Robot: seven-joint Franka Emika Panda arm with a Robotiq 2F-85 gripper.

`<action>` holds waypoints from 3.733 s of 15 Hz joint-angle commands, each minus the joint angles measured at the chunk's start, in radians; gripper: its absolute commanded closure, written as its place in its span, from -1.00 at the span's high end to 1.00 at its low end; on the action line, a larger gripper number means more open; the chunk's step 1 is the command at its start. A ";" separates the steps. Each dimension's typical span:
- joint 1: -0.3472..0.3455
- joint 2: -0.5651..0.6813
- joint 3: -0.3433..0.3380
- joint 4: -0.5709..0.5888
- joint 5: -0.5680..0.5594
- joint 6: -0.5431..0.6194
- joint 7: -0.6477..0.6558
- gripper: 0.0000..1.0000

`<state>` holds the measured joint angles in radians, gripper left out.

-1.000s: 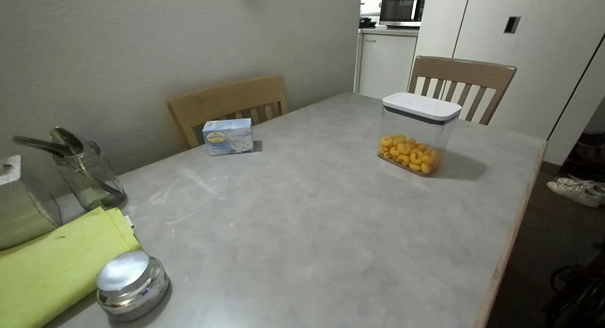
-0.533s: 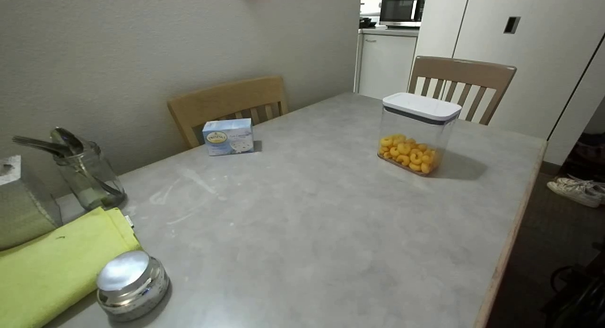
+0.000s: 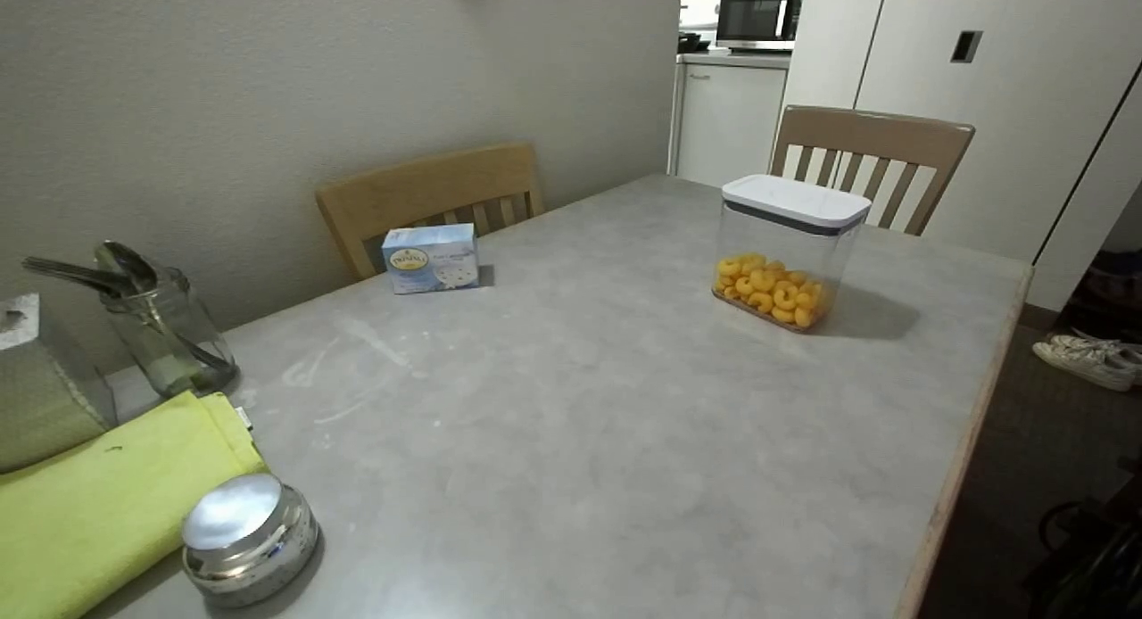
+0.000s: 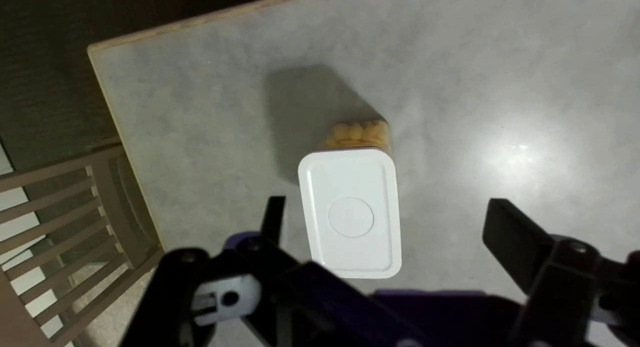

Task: Press the button atop the lid and then put the lid on the table

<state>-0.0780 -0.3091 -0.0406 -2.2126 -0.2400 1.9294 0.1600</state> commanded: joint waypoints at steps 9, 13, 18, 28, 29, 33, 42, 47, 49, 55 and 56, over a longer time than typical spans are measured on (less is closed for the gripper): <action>-0.054 0.139 -0.152 0.062 0.146 0.012 -0.224 -0.35; -0.054 0.163 -0.165 0.060 0.189 0.038 -0.279 -0.95; -0.062 0.199 -0.177 0.044 0.217 0.184 -0.335 -1.00; -0.082 0.369 -0.174 0.058 0.306 0.326 -0.466 -1.00; -0.083 0.382 -0.170 0.061 0.305 0.327 -0.478 -1.00; -0.086 0.433 -0.150 0.096 0.313 0.312 -0.510 -1.00; -0.084 0.418 -0.143 0.081 0.288 0.314 -0.470 -1.00; -0.075 0.463 -0.118 0.112 0.318 0.370 -0.476 -1.00; -0.073 0.487 -0.105 0.132 0.319 0.397 -0.477 -1.00; -0.083 0.604 -0.088 0.223 0.293 0.450 -0.460 -1.00; -0.086 0.620 -0.088 0.234 0.292 0.447 -0.455 -1.00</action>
<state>-0.1417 0.2412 -0.1418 -2.0384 0.0551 2.3686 -0.3035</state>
